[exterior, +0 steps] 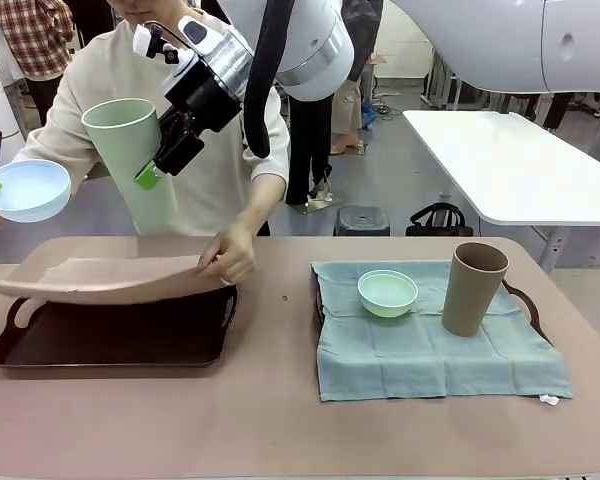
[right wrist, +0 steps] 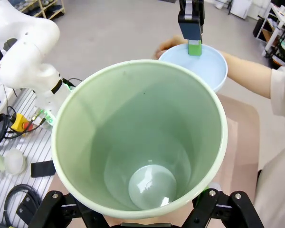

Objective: Set up a tray with a mat and arrange the tableware.
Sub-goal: Place the Picnic Bowl and Reusable plastic cup back onto the Handle tray in front of the human's position.

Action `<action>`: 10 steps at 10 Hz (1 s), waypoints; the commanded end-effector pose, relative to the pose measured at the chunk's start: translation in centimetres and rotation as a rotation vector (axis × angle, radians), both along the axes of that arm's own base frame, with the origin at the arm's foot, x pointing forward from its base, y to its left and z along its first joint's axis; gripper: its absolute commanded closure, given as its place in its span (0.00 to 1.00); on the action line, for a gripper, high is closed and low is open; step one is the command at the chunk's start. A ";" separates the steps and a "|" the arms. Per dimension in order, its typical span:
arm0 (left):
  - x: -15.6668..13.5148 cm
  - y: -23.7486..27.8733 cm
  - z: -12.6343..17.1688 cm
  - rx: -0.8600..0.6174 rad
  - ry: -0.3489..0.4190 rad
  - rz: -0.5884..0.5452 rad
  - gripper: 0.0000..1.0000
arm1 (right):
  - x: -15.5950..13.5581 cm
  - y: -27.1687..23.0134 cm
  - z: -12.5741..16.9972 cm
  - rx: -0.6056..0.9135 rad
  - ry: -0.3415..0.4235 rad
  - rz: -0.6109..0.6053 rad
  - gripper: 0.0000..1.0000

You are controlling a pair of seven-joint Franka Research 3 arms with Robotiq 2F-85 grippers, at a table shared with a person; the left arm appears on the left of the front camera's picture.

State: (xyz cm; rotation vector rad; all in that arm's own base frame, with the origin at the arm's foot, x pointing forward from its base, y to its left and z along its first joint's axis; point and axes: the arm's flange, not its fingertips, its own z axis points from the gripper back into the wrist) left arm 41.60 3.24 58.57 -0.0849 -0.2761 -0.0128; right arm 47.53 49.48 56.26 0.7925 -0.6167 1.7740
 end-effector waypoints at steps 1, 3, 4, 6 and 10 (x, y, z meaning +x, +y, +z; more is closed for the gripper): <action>0.0 0.0 0.0 0.004 -0.014 -0.003 1.00 | -0.1 0.0 0.0 -0.005 -0.012 0.005 0.18; 0.0 0.0 0.0 0.004 -0.014 -0.003 1.00 | -0.1 0.0 0.0 -0.005 -0.012 0.005 0.18; 0.0 0.0 0.0 0.004 -0.014 -0.003 1.00 | -0.1 0.0 0.0 -0.005 -0.012 0.005 0.18; 0.0 0.0 0.0 0.004 -0.014 -0.003 1.00 | -0.1 0.0 0.0 -0.005 -0.012 0.005 0.18; 0.0 0.0 0.0 0.004 -0.014 -0.003 1.00 | -0.1 0.0 0.0 -0.005 -0.012 0.005 0.18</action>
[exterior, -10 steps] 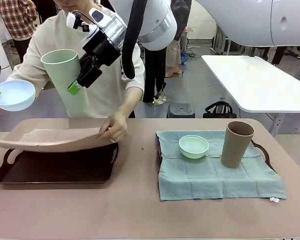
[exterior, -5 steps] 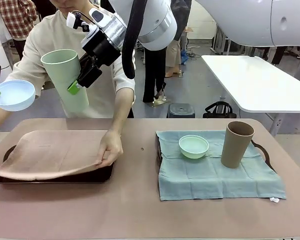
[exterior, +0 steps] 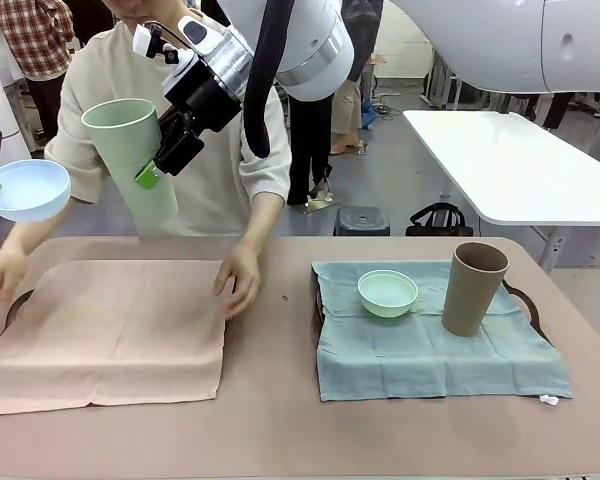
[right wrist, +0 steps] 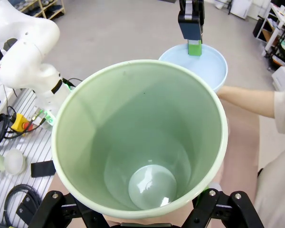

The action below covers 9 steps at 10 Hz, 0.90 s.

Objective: Set up a tray with a mat and arrange the tableware.
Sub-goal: Place the Picnic Bowl and Reusable plastic cup back onto the Handle tray in front of the human's position.

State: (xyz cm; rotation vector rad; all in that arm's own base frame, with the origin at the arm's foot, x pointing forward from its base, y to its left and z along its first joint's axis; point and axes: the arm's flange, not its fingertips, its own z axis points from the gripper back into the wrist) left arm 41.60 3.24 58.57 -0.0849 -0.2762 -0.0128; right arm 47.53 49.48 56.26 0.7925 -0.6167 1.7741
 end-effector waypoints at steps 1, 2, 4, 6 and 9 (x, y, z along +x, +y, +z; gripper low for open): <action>0.0 0.0 0.0 0.004 -0.014 -0.003 1.00 | -0.1 0.0 0.0 -0.005 -0.012 0.005 0.18; 0.0 0.0 0.0 0.004 -0.014 -0.003 1.00 | -0.1 0.0 0.0 -0.005 -0.012 0.005 0.18; 0.0 0.0 0.0 0.004 -0.014 -0.003 1.00 | -0.1 0.0 0.0 -0.005 -0.012 0.005 0.18; 0.0 0.0 0.0 0.004 -0.014 -0.003 1.00 | -0.1 0.0 0.0 -0.005 -0.012 0.005 0.18; 0.0 0.0 0.0 0.004 -0.014 -0.003 1.00 | -0.1 0.0 0.0 -0.005 -0.012 0.005 0.18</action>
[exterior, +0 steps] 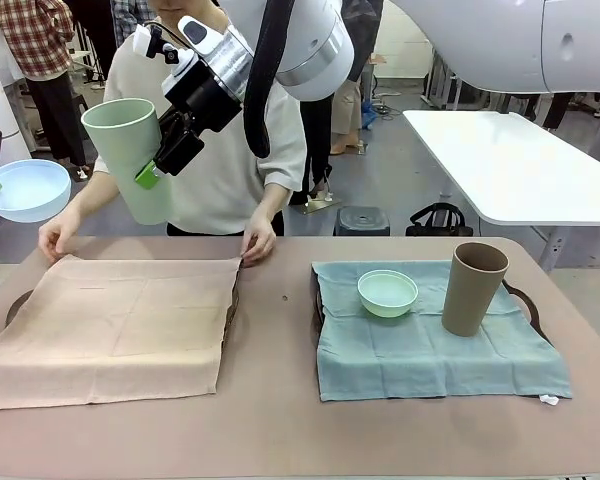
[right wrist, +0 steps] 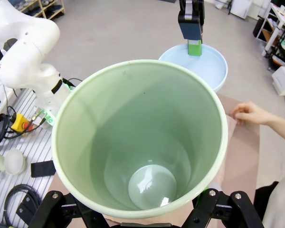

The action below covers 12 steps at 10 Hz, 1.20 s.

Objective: Set up a tray with a mat and arrange the tableware.
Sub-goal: Place the Picnic Bowl and Reusable plastic cup back onto the Handle tray in front of the human's position.

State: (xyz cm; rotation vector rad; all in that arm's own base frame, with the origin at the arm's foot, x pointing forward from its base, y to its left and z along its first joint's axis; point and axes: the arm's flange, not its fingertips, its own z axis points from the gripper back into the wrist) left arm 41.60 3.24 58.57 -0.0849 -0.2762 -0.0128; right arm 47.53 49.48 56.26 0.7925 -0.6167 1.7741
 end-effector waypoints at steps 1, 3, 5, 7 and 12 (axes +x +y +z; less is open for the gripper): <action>0.0 0.0 0.0 0.004 -0.014 -0.003 1.00 | -0.1 0.0 0.0 -0.005 -0.012 0.005 0.18; 0.0 0.0 0.0 0.004 -0.014 -0.003 1.00 | -0.1 0.0 0.0 -0.005 -0.012 0.005 0.18; 0.0 0.0 0.0 0.004 -0.014 -0.003 1.00 | -0.1 0.0 0.0 -0.005 -0.012 0.005 0.18; 0.0 0.0 0.0 0.000 0.000 0.000 0.96 | 0.0 0.0 0.0 0.000 0.000 0.000 0.15; 1.6 1.1 -10.2 -0.045 0.103 -0.082 0.96 | 3.2 -0.1 -11.8 0.048 0.018 0.066 0.15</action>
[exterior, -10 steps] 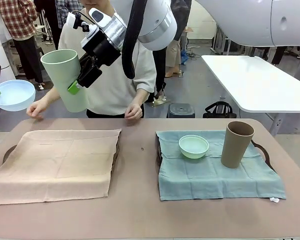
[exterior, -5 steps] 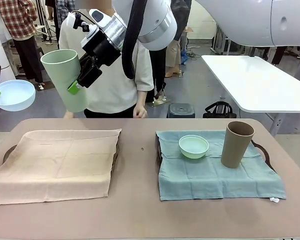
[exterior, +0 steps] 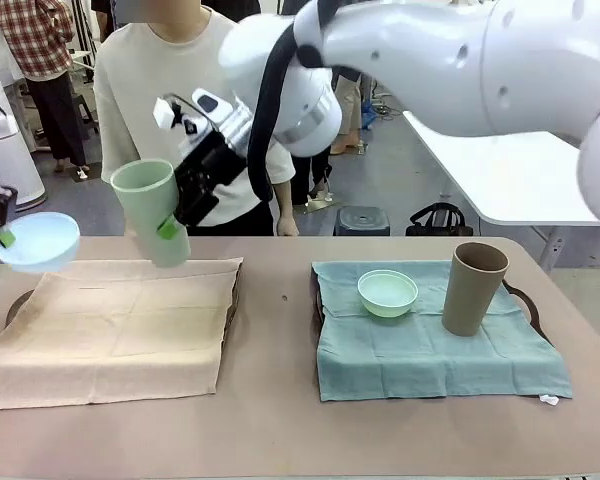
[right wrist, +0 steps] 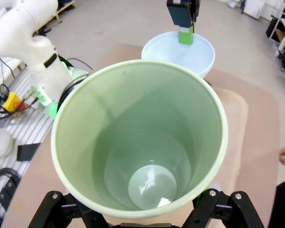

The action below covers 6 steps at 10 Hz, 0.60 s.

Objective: Set up a tray with a mat and arrange the tableware.
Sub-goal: Place the Picnic Bowl and Reusable plastic cup back onto the Handle tray in front of the human's position.

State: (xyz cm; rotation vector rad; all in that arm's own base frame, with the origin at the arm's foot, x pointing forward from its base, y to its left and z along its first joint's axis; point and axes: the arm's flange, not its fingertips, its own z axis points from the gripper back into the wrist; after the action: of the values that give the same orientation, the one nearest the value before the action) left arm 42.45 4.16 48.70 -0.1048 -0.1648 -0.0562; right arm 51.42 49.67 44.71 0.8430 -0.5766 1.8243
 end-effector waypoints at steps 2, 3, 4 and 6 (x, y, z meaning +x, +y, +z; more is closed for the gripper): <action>1.7 0.4 -3.2 -0.041 0.034 -0.034 0.96 | -0.4 -0.4 -3.3 0.074 0.021 -0.006 0.15; 2.6 0.8 -4.6 -0.079 0.074 -0.023 0.96 | -0.6 -0.3 -4.1 0.077 0.051 -0.005 0.15; 3.5 1.3 -4.9 -0.118 0.080 -0.033 0.96 | -0.6 -0.1 -3.9 0.063 0.065 -0.027 0.15; 1.4 0.3 -4.1 -0.028 0.066 -0.009 0.96 | 0.4 0.4 -4.3 0.037 0.055 -0.004 0.15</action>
State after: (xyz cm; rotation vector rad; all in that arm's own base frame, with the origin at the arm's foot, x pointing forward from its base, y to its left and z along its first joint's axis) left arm 44.65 4.73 43.67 -0.1607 -0.0842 -0.0588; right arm 51.30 50.28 40.65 0.9179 -0.5433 1.7494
